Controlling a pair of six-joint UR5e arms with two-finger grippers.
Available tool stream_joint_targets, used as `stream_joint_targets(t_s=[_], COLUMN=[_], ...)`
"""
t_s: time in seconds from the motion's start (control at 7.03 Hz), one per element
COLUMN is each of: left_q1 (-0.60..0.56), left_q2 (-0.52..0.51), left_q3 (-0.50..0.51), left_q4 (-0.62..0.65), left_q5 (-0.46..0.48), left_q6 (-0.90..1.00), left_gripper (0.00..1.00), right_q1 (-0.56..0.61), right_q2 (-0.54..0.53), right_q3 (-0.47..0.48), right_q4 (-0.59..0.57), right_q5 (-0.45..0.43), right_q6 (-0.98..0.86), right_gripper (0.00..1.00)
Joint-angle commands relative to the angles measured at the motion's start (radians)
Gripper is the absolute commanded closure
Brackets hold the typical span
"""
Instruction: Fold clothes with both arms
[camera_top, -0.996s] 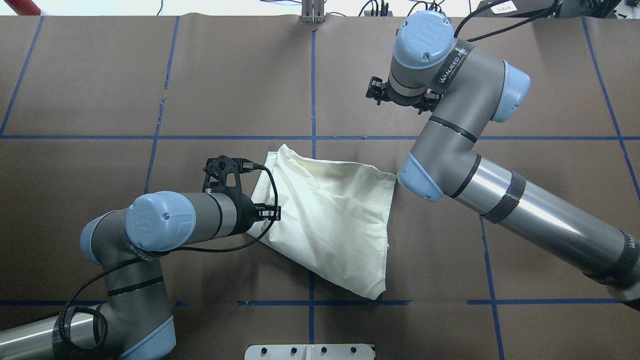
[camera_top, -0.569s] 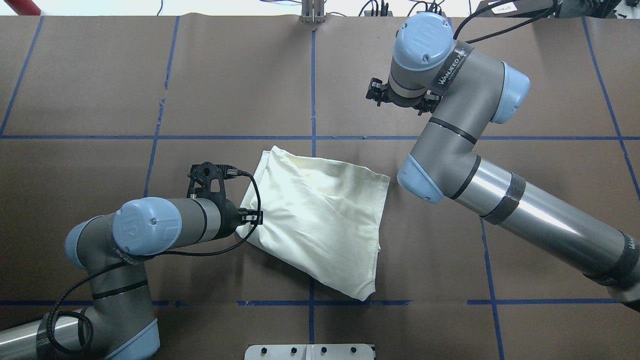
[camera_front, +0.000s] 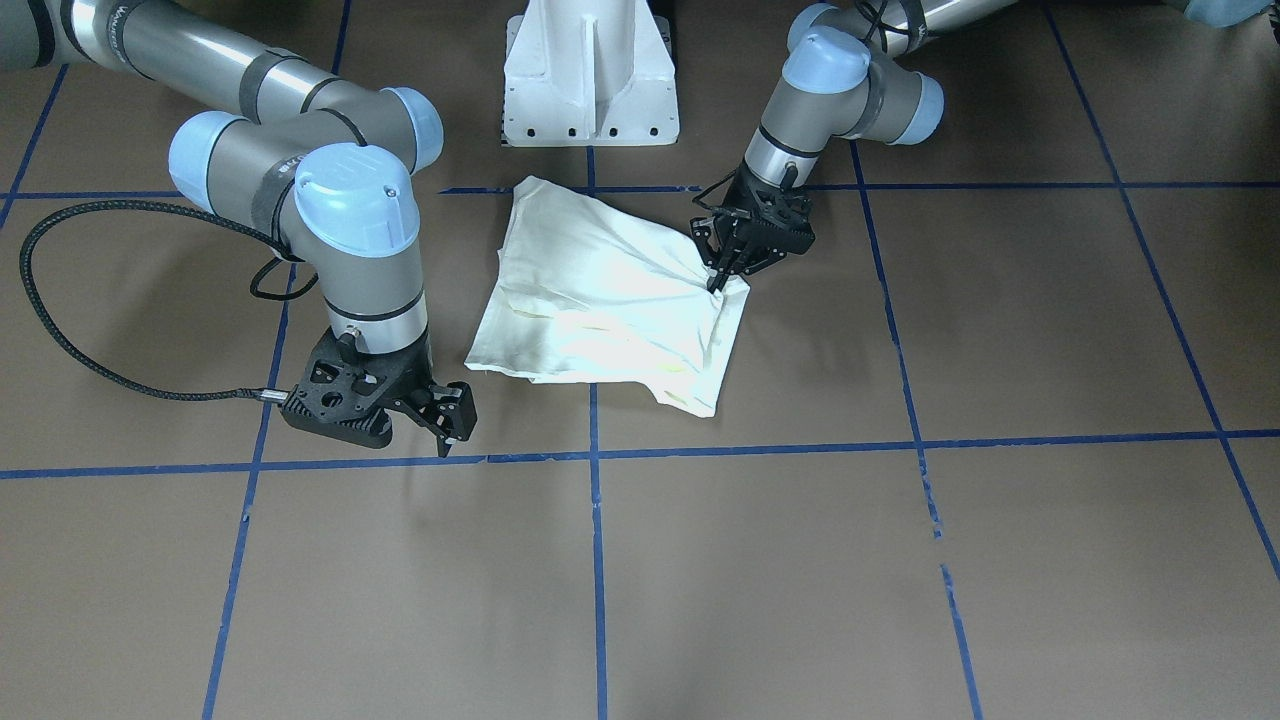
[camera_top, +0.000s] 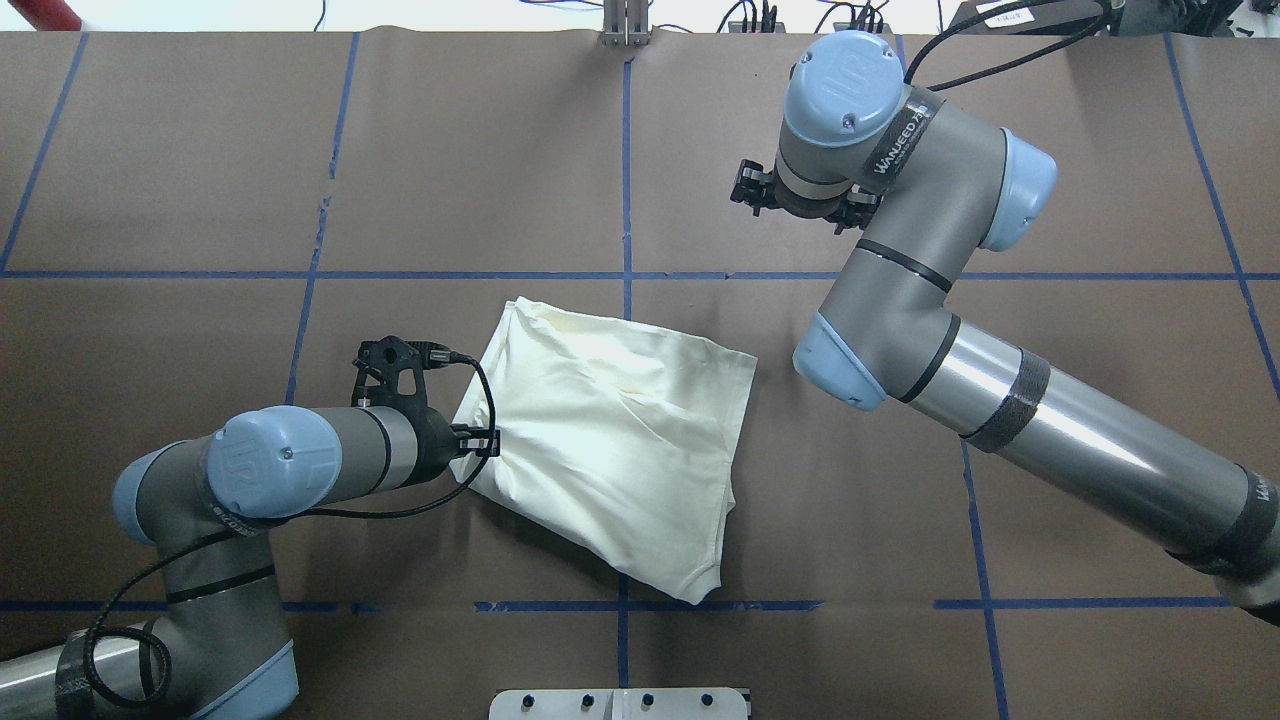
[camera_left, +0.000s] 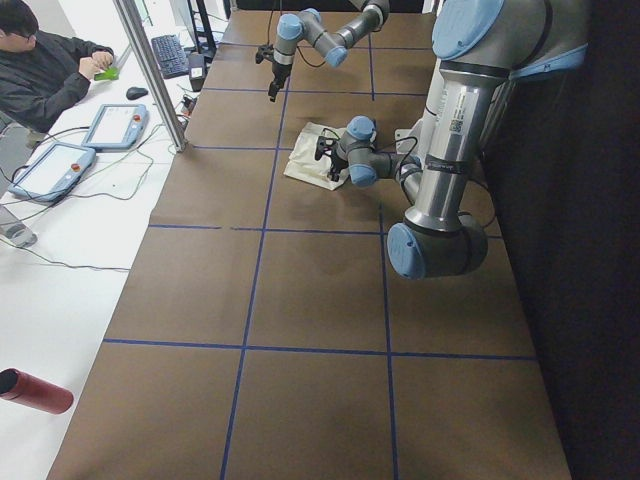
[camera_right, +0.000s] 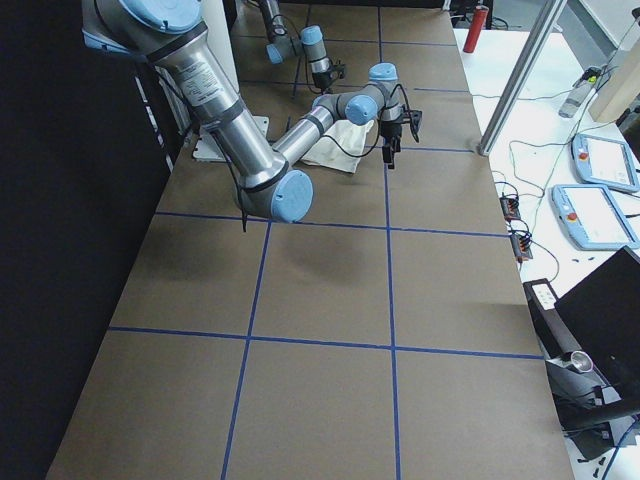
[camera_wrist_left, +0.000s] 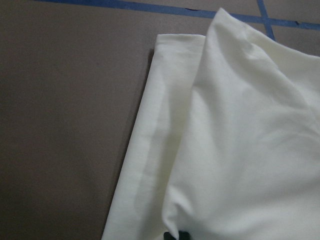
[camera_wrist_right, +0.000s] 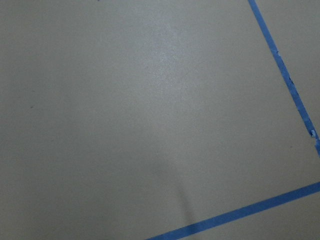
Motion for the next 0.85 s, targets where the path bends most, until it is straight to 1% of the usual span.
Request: stream_joint_targets(t_s=[0.0, 0.14, 0.28, 0.57, 0.71], left_q1=[0.002, 0.0, -0.002, -0.009, -0.005], left_q2=[-0.008, -0.008, -0.008, -0.036, -0.062], left_q3=[-0.007, -0.038, -0.094, -0.098, -0.083], left_q4=[-0.003, -0.003, 0.01, 0.017, 0.019], left_q5=[0.017, 0.009, 0.009, -0.003, -0.002], left_q6=[0.001, 0.004, 0.004, -0.008, -0.049], left_gripper=[0.48, 0.01, 0.0, 0.0, 0.0], right_q1=[-0.001, -0.001, -0.001, -0.001, -0.001], right_q2=[0.0, 0.0, 0.0, 0.0, 0.0], right_q3=[0.0, 0.0, 0.002, 0.003, 0.005], right_q4=[0.0, 0.0, 0.0, 0.0, 0.0], right_q5=[0.0, 0.0, 0.001, 0.0, 0.001], right_q6=[-0.001, -0.001, -0.001, -0.001, 0.001], right_gripper=[0.0, 0.0, 0.0, 0.0, 0.0])
